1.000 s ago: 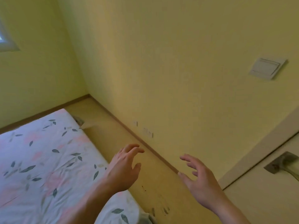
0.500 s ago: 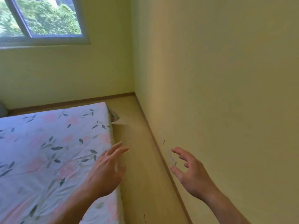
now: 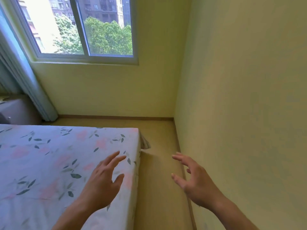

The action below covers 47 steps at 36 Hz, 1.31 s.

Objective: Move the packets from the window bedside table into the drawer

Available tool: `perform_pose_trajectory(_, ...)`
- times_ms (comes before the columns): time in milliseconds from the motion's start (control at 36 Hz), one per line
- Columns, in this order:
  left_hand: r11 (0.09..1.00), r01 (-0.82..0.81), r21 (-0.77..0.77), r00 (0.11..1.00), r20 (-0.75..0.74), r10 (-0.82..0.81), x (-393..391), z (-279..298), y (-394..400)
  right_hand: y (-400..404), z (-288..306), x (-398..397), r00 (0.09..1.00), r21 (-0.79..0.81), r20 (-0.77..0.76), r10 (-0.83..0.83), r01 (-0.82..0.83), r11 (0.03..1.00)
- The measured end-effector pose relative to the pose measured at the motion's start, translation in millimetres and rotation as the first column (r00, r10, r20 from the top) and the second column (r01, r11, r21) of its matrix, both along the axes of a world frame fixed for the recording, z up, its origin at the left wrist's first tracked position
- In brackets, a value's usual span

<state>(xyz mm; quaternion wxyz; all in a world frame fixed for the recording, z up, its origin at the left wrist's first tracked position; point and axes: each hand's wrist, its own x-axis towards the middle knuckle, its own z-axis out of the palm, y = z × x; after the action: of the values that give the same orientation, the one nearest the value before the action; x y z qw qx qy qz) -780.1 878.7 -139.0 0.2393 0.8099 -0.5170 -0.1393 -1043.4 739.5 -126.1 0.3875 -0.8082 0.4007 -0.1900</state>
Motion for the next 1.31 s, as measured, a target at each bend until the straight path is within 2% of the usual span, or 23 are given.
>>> perform_pose_trajectory(222, 0.999, 0.052, -0.011, 0.997, 0.05, -0.051, 37, 12, -159, -152, 0, 43, 1.0, 0.036, 0.027, 0.013, -0.014, 0.999)
perform_pose_trajectory(361, 1.0, 0.003, 0.0, 0.998, 0.068, -0.003, 61, 5, -254, -261, -12, 78, 0.997, 0.029, 0.037, 0.07, -0.071, 0.997)
perform_pose_trajectory(611, 0.966, -0.252, -0.063, 0.967, 0.022, 0.254, 111, 17, -376, -440, -1, 177, 0.963, 0.005, 0.027, 0.27, -0.27, 0.963)
perform_pose_trajectory(833, 0.86, -0.501, -0.092, 0.863, 0.016, 0.505, 183, 20, -418, -539, 22, 296, 0.862, -0.038, -0.004, 0.507, -0.507, 0.861)
perform_pose_trajectory(1000, 0.79, -0.607, -0.08, 0.793, 0.002, 0.609, 258, 4, -474, -618, 8, 382, 0.821, -0.013, 0.02, 0.571, -0.571, 0.821)
perform_pose_trajectory(1111, 0.774, -0.629, -0.071, 0.777, -0.021, 0.629, 318, -7, -528, -678, 1, 430, 0.814, -0.017, -0.032, 0.58, -0.581, 0.814)
perform_pose_trajectory(1222, 0.822, -0.562, -0.088, 0.827, -0.036, 0.561, 375, -9, -606, -743, 9, 467, 0.831, -0.059, -0.038, 0.554, -0.556, 0.829)
perform_pose_trajectory(1306, 0.851, -0.512, -0.115, 0.858, -0.04, 0.511, 403, 3, -667, -793, 14, 490, 0.871, -0.03, -0.016, 0.491, -0.492, 0.87)
